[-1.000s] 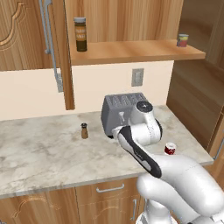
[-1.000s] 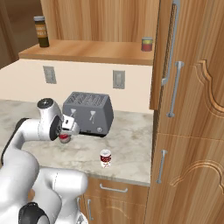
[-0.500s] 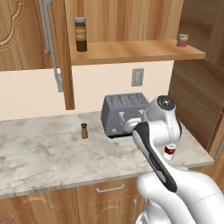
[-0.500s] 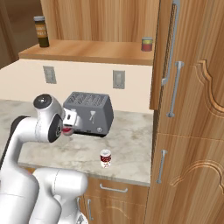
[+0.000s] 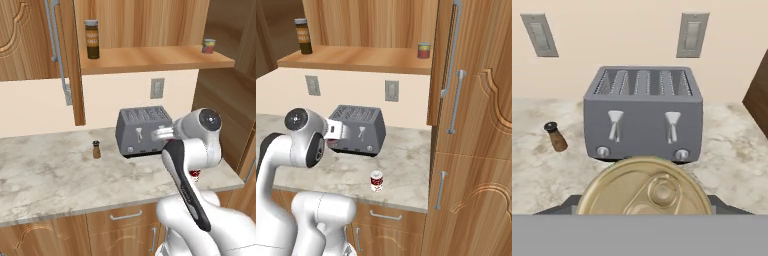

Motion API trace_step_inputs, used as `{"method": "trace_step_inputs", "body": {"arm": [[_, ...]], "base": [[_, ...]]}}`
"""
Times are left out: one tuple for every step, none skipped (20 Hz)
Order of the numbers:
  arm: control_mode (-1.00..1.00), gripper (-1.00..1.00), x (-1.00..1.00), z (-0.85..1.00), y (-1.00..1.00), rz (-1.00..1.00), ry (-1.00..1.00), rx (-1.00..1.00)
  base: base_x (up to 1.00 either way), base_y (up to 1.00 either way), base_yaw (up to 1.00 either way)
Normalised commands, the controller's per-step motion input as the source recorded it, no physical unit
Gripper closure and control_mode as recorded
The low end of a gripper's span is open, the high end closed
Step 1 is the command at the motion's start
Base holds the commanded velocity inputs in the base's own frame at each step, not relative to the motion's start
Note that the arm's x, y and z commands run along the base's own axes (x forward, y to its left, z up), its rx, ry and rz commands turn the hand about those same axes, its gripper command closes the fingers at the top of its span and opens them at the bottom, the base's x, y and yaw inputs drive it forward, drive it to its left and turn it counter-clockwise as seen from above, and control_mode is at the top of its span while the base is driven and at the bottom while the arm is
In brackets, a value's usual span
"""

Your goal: Pick the cans from the counter and place them in their designated side in the cabinet.

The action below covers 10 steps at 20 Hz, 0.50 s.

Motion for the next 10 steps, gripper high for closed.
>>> {"method": "trace_step_inputs", "body": {"arm": [[-1.00,1.00,-0.34,0.57,-0.16,0.01,-0.15,-0.02],[-1.00,1.00,-0.38,0.55,-0.17,0.02,-0.16,-0.02],[-1.00,1.00,-0.38,0.55,-0.16,0.02,-0.15,-0.02],[-1.00,1.00,-0.40,0.55,-0.16,0.01,-0.12,-0.01],[-1.00,1.00,-0.41,0.54,-0.15,0.01,-0.11,0.00],[-1.00,1.00,-0.49,0.50,-0.16,0.01,-0.08,0.00],[-1.00,1.00,-0.56,0.38,-0.17,0.00,-0.01,0.00],[-1.00,1.00,-0.55,0.34,-0.14,0.00,0.00,0.00],[-1.00,1.00,-0.54,0.31,-0.12,0.00,0.00,0.00],[-1.00,1.00,-0.53,0.26,-0.10,0.00,0.02,0.00]], "base": [[0.00,0.00,0.00],[0.00,0.00,0.00],[0.00,0.00,0.00],[0.00,0.00,0.00],[0.00,0.00,0.00],[0.00,0.00,0.00],[0.00,0.00,0.00],[0.00,0.00,0.00],[0.00,0.00,0.00],[0.00,0.00,0.00]]}}
